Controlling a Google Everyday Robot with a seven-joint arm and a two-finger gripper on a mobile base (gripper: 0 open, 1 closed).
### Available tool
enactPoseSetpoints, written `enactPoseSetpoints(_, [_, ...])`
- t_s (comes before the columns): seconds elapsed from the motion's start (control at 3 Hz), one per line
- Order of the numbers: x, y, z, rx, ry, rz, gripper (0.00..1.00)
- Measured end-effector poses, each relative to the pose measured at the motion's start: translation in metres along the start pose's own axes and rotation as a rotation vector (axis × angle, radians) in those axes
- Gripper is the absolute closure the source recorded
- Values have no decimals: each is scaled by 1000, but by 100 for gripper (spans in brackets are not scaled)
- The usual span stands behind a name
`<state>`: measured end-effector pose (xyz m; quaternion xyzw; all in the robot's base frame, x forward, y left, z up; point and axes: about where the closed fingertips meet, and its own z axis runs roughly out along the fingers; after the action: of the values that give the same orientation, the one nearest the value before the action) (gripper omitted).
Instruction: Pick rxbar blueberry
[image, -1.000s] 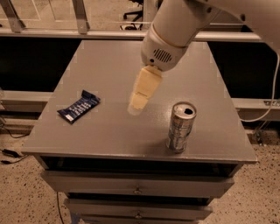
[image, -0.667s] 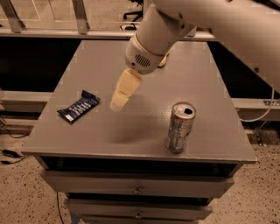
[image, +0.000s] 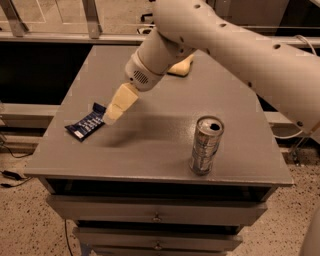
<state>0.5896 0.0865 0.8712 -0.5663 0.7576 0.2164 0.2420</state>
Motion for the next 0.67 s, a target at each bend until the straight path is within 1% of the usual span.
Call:
enactPoseSetpoints(0.33, [-10,9,22,-25,-19,-4,0])
enactPoseSetpoints(0.67, [-16,19,45,-57,-31,0,0])
